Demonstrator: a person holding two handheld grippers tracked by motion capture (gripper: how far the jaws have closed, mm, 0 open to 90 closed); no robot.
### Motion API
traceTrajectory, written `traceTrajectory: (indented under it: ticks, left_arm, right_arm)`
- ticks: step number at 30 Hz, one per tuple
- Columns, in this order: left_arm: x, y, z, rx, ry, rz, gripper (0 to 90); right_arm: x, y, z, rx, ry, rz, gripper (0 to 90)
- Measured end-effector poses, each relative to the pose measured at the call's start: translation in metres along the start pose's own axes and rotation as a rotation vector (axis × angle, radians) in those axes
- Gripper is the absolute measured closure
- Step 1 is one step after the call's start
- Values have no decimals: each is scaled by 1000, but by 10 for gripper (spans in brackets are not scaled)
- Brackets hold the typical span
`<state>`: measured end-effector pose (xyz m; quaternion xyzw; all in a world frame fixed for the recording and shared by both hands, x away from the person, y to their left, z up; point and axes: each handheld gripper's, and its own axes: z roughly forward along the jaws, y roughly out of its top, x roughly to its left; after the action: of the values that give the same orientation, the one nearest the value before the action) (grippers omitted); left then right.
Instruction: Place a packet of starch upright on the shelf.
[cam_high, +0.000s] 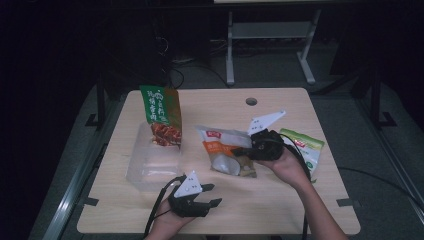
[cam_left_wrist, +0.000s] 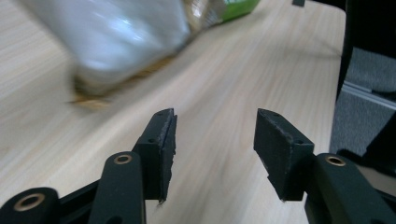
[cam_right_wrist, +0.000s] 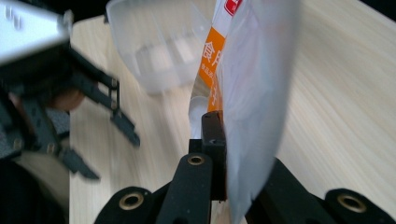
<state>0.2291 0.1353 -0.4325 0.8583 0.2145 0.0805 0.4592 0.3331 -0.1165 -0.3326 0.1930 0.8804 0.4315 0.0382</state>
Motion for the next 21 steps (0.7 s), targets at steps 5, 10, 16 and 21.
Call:
traceTrajectory:
  ticks: [5,10,16,21]
  left_arm:
    - [-2,-7,-4,22,1,11,450]
    - [-5,-10,-5,15,-11,7,423]
    - [-6,-12,-3,22,-12,24,400]
    - [-7,-12,-1,7,-19,25,392]
  right_arm:
    - [2,23,13,-7,31,-24,900]
    - [7,53,34,-23,61,-68,900]
    - [18,82,53,-37,103,-99,899]
    - [28,101,70,-43,132,-117,899]
